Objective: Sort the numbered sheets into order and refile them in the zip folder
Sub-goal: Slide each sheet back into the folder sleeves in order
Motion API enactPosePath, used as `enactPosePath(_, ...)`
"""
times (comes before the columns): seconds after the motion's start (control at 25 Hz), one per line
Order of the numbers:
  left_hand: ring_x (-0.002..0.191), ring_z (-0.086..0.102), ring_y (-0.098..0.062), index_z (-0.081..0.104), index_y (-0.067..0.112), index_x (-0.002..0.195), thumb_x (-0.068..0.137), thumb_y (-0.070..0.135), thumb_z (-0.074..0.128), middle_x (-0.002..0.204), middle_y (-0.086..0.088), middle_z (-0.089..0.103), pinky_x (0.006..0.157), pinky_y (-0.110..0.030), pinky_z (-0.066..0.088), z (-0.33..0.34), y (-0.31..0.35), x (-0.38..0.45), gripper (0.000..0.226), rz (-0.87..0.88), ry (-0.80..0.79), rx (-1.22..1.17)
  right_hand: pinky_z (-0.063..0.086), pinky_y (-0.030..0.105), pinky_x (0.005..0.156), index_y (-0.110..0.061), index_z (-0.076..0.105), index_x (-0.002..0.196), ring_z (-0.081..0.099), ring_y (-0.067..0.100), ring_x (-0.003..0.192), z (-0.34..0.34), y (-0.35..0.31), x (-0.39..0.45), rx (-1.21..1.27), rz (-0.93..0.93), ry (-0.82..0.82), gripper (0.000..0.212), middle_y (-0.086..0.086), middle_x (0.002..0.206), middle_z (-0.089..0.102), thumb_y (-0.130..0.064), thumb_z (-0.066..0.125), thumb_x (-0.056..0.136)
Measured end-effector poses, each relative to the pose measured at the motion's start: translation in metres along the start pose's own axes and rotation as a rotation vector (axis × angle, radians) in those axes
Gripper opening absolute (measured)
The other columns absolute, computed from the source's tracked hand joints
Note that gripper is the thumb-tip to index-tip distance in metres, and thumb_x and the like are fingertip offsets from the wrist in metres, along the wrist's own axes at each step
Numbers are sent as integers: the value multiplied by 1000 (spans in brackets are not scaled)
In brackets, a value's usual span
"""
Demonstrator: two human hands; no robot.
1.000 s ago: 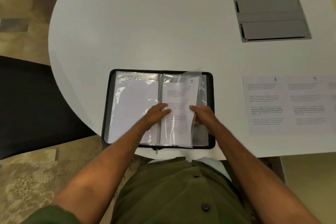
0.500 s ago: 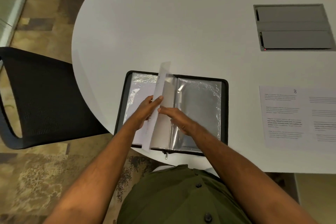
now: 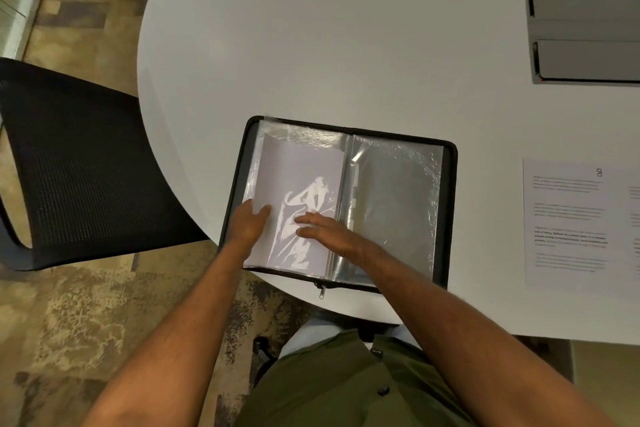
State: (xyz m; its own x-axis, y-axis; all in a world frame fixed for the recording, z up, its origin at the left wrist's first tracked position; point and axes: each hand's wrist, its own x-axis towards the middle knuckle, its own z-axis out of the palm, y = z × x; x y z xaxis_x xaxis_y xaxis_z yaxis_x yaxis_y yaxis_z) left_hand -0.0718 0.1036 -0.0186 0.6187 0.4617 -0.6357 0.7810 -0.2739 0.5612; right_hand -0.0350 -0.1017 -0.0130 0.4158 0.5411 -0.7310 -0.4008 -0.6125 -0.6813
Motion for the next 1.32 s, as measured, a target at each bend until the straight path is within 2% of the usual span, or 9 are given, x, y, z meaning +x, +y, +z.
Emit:
enactPosePath(0.12, 98, 55, -25, 63, 2, 128, 105, 27, 54, 126, -16, 65, 83, -32, 44, 3, -11, 4, 35, -32, 88, 74, -1, 52, 127, -35, 53, 146, 21, 20, 155, -2, 6, 0, -81, -31, 2, 49, -6, 168, 25, -47, 58, 99)
enactPosePath(0.28, 95, 58, -29, 64, 3, 121, 104, 26, 52, 119, -17, 66, 81, -35, 48, 8, -15, 1, 31, -81, 152, 170, 14, 42, 127, -31, 49, 150, 22, 18, 155, -7, 12, -5, -261, -92, 24, 51, -4, 169, 24, -38, 60, 101)
enactPosePath(0.44, 110, 62, -37, 60, 7, 126, 100, 23, 56, 123, -14, 64, 89, -48, 55, 13, -23, -1, 31, -75, 215, 306, 23, 36, 123, -25, 51, 149, 25, 18, 153, -20, 34, -18, -538, -206, 135, 48, -2, 166, 31, -25, 57, 101)
enactPosePath(0.68, 137, 38, -37, 31, 14, 149, 83, 17, 74, 153, -14, 34, 109, -53, 39, 34, -25, -17, 79, 18, 313, 631, 32, 47, 122, -17, 52, 147, 34, 23, 150, -50, 79, -47, -603, -245, 387, 54, 6, 160, 42, -6, 55, 94)
enactPosePath(0.8, 136, 39, -39, 41, 13, 141, 80, 13, 69, 151, -17, 37, 110, -55, 34, 60, -17, -26, 67, 260, 162, 755, 34, 48, 121, -14, 53, 146, 36, 27, 149, -71, 107, -64, -561, -182, 515, 56, 9, 159, 43, -3, 57, 91)
enactPosePath(0.92, 115, 54, -39, 53, 10, 129, 81, 13, 66, 132, -16, 52, 89, -50, 51, 96, 12, -39, 50, 509, 34, 793, 39, 51, 117, -9, 55, 145, 42, 32, 145, -92, 139, -85, -554, -127, 588, 57, 14, 156, 47, 0, 59, 88)
enactPosePath(1.04, 103, 58, -38, 59, 9, 123, 78, 14, 64, 122, -16, 57, 77, -46, 54, 140, 41, -54, 45, 671, -62, 812, 35, 46, 120, -14, 44, 154, 37, 27, 148, -114, 159, -115, -452, -14, 618, 60, 8, 163, 37, -8, 58, 96)
enactPosePath(1.2, 101, 57, -36, 57, 11, 115, 77, 23, 58, 119, -14, 56, 75, -44, 52, 202, 77, -64, 39, 807, -164, 860, 36, 43, 120, -22, 37, 157, 40, 19, 146, -147, 191, -158, -300, 16, 710, 59, 0, 162, 39, -14, 54, 101)
enactPosePath(1.32, 113, 56, -39, 57, 11, 127, 80, 27, 63, 132, -17, 54, 82, -47, 54, 244, 103, -74, 50, 846, -225, 874, 34, 36, 121, -24, 39, 155, 41, 17, 145, -175, 214, -188, -259, 43, 818, 56, -2, 161, 41, -14, 55, 102)
